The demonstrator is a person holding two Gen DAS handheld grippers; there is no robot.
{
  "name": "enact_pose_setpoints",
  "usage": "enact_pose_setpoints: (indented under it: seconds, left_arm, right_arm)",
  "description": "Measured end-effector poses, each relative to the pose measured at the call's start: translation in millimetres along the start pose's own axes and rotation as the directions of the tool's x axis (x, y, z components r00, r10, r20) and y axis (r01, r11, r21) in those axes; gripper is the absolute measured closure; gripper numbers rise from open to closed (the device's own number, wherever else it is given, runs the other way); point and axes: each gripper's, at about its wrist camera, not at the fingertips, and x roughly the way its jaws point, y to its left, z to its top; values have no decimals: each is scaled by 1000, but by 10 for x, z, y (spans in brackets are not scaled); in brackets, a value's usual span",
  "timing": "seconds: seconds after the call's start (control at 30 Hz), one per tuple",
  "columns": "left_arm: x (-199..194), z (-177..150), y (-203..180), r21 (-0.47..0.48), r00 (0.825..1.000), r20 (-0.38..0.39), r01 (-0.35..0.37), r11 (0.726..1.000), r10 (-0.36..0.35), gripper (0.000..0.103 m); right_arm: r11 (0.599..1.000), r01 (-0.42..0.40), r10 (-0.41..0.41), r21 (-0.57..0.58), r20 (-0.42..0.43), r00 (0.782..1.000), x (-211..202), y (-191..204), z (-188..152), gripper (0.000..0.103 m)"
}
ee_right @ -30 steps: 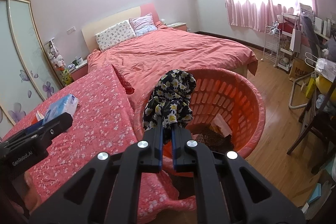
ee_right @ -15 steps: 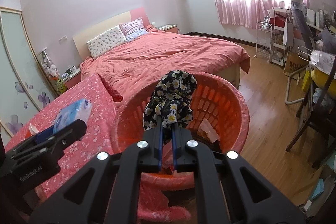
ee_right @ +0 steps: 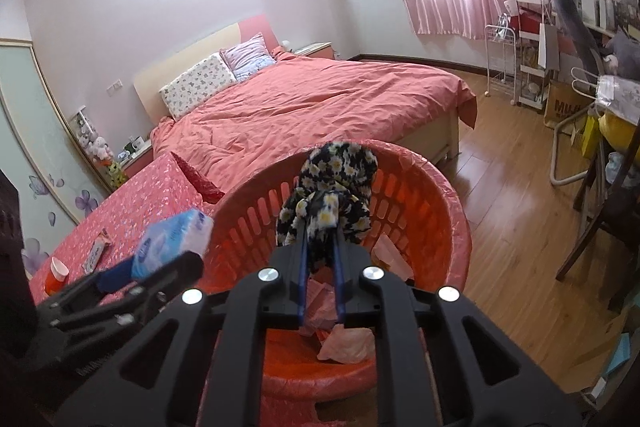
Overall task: Collect trash
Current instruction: 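Carry floral cloth and tissue pack over the orange basket and open both tools, then move both tools back over the paper cup and wrapper on the bed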
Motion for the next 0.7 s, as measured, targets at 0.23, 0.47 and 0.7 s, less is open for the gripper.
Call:
enact_pose_setpoints:
  seconds: [0.23,0.47,0.7]
  left_arm:
    - [142,-34,94,-28,998,-66,3,1000,-5,27]
    - [52,-70,197,-31,997,-62,-44,999,42,27]
    - [-114,-95,466,-38,991,-45,-126,991,124,27]
  right_arm:
    - [1000,-4,4,24,-2,1000,78,-67,66,76]
    - [999,23,-23,27,-8,1000,59,-101,16,67]
    - [999,32,-32,-2,-15,999,29,4,-21,55]
